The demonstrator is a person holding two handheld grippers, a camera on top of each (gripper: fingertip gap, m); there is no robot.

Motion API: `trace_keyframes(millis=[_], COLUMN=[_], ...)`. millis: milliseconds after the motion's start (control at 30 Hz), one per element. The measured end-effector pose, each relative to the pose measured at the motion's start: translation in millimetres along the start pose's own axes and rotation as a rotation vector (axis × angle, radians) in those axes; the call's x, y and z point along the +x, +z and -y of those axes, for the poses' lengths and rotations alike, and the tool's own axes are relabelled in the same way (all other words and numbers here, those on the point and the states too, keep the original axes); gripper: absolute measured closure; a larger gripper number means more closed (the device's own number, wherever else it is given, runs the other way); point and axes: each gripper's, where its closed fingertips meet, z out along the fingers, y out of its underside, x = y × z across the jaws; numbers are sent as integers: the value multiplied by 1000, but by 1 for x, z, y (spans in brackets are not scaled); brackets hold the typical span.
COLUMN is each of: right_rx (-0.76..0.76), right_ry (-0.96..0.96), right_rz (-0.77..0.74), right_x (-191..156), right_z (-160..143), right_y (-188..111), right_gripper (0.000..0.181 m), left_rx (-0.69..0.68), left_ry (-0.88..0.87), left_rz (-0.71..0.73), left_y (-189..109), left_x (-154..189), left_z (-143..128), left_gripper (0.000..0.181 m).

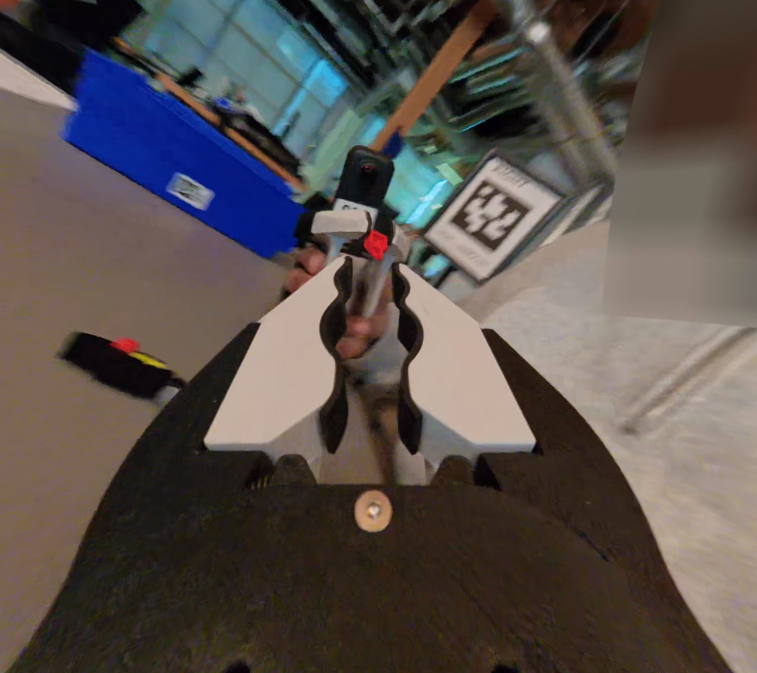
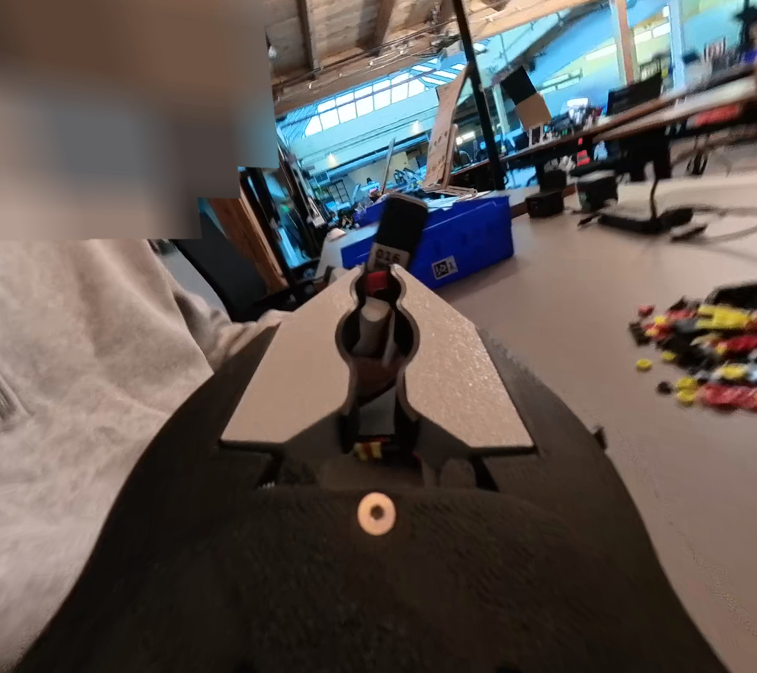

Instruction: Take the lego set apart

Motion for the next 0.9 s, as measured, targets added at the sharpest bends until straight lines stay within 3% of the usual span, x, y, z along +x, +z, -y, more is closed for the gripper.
trace_keyframes(millis=[33,100,133,233,400,500,900], right_rx=[14,57,83,93,98,107,135], right_ry=[100,302,384,553,710,792,888], right_rz=[-7,-22,-32,-72,-80,-70,-30], right_x=[5,16,21,34,40,42,40], right_z=[0,-2,-4,-15,-25,-30,-33], right_y=[1,2,1,2,4,4,8], right_gripper=[175,175,175,175,175,175,175], left_rx=[-16,32,52,-101,-246,-258,-272], left_ry=[125,457,632,936,1044,1078,1099], left_rz=[92,394,479,572,588,620,627], left_y=[-1,-16,-24,-25,-19,-20,-20], left_x=[-7,-26,-24,-23,-35,-38,-41], left_z=[1,20,28,21,-2,-1,-3], left_gripper=[160,155,156,158,163,177,177])
